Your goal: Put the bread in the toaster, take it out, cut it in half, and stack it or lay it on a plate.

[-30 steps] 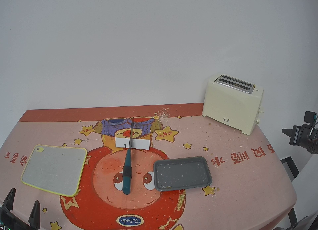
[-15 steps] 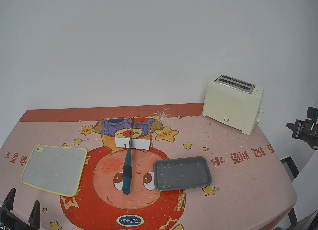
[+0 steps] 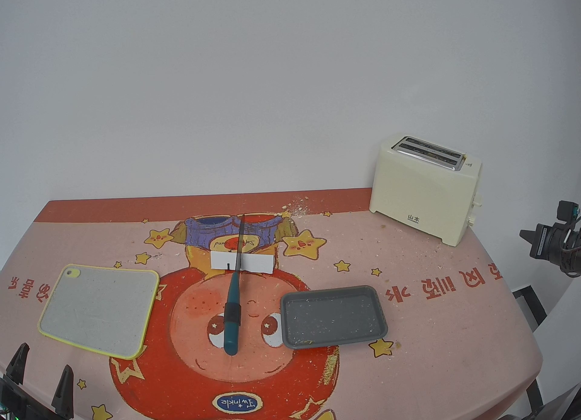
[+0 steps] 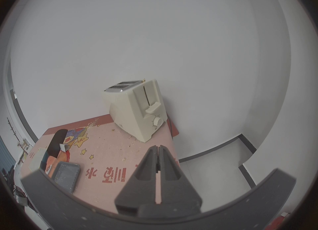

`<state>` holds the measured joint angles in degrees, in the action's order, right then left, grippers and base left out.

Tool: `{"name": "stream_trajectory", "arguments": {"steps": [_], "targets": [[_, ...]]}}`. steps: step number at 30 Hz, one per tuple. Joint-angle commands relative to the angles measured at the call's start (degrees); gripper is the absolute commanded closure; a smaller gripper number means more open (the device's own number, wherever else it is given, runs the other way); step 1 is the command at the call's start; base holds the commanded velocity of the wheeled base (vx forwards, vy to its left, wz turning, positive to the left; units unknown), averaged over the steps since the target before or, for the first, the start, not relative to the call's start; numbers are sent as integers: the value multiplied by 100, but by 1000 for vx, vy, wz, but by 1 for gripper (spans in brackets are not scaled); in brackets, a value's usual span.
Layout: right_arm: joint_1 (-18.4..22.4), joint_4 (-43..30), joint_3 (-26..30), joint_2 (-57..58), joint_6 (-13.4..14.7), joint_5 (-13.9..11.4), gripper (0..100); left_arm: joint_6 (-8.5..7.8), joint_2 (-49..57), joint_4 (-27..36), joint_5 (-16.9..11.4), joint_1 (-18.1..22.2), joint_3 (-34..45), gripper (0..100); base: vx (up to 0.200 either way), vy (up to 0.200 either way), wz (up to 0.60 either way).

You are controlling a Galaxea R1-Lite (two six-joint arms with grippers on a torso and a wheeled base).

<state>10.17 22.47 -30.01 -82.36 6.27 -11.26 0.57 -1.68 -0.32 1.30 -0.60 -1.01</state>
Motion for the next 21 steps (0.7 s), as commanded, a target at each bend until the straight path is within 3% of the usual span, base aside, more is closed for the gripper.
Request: {"name": "stream_trajectory", "arguments": {"steps": [1, 10, 21], "targets": [[-41, 12, 22, -175, -3, 1, 100, 4, 1, -3, 1, -2, 101, 0, 0, 0, 0], [-349, 3, 92, -342, 33, -51, 100, 4, 1, -3, 1, -2, 101, 0, 0, 0, 0], [-384, 364, -875, -1784, 50, -7, 100, 4, 1, -3, 1, -2, 101, 0, 0, 0, 0]]}}
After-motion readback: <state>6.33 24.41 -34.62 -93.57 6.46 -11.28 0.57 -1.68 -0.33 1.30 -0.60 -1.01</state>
